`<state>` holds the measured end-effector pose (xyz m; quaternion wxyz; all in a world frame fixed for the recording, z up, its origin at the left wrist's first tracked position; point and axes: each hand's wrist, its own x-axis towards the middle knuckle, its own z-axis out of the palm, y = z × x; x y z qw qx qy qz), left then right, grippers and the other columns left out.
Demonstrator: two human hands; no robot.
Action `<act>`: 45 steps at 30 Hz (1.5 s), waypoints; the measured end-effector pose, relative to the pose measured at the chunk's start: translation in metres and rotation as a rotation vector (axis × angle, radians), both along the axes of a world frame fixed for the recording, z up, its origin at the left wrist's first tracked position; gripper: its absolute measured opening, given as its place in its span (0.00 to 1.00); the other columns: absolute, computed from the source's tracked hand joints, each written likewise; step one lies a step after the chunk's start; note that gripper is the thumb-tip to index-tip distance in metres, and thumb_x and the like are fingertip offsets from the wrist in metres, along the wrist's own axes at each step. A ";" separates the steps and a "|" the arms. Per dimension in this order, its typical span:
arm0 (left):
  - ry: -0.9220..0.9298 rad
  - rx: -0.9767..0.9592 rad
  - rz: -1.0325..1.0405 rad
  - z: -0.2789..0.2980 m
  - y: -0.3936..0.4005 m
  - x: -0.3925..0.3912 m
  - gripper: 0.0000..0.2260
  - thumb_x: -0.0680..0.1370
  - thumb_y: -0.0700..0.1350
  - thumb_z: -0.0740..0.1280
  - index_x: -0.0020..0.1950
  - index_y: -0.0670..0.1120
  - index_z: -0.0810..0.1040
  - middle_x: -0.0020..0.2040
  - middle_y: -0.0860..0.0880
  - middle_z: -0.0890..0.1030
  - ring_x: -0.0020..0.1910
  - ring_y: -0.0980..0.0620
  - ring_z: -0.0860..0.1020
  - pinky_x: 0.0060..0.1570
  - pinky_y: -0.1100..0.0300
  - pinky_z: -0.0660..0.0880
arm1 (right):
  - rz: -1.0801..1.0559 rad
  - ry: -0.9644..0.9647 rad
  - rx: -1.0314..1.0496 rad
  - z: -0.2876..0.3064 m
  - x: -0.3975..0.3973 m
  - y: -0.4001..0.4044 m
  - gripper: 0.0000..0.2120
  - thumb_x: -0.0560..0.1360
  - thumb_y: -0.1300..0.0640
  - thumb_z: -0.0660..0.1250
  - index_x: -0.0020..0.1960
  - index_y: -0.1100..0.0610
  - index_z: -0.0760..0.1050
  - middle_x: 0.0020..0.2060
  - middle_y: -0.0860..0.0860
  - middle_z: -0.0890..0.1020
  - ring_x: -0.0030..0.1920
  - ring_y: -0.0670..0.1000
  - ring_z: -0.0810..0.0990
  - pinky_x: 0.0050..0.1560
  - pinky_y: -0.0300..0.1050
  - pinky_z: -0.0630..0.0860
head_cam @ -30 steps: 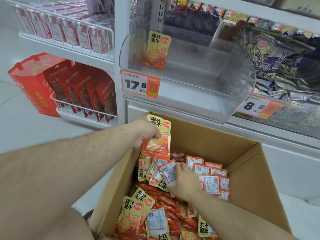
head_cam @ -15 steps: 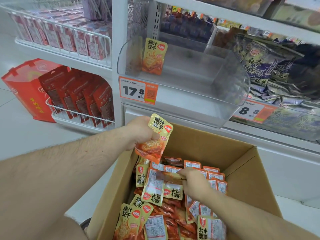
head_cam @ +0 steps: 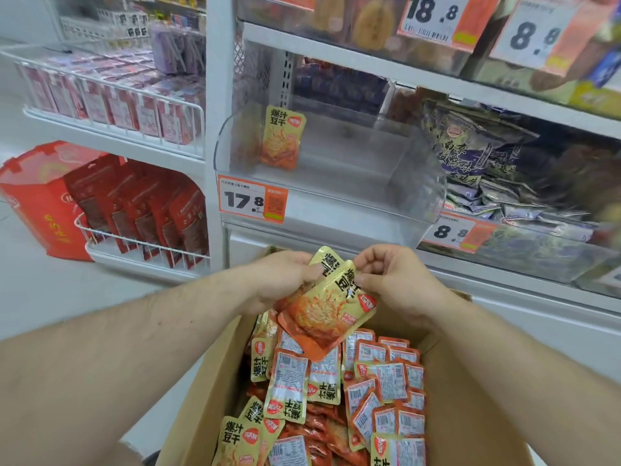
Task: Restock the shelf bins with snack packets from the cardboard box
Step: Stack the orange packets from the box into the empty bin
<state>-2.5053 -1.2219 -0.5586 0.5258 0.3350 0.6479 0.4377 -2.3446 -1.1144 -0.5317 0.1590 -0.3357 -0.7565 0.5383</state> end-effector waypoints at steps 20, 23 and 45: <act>-0.237 0.274 0.216 0.048 -0.012 -0.018 0.13 0.77 0.32 0.68 0.57 0.45 0.77 0.49 0.45 0.86 0.49 0.44 0.84 0.54 0.48 0.79 | 0.000 -0.013 -0.107 0.038 -0.035 -0.020 0.28 0.64 0.47 0.79 0.59 0.58 0.77 0.46 0.50 0.83 0.38 0.40 0.81 0.36 0.33 0.73; -0.320 0.279 0.253 0.058 -0.009 -0.020 0.13 0.78 0.32 0.65 0.61 0.42 0.77 0.53 0.41 0.85 0.51 0.40 0.83 0.58 0.42 0.78 | 0.072 0.022 -0.187 0.044 -0.046 -0.017 0.09 0.73 0.64 0.73 0.54 0.60 0.80 0.46 0.55 0.86 0.43 0.48 0.86 0.40 0.37 0.79; 1.289 0.283 0.505 0.010 0.030 -0.069 0.14 0.64 0.50 0.67 0.47 0.48 0.81 0.49 0.48 0.78 0.65 0.39 0.69 0.66 0.26 0.57 | -0.118 -0.214 0.046 0.047 -0.275 0.133 0.10 0.77 0.63 0.69 0.41 0.57 0.71 0.36 0.53 0.74 0.32 0.50 0.71 0.37 0.44 0.73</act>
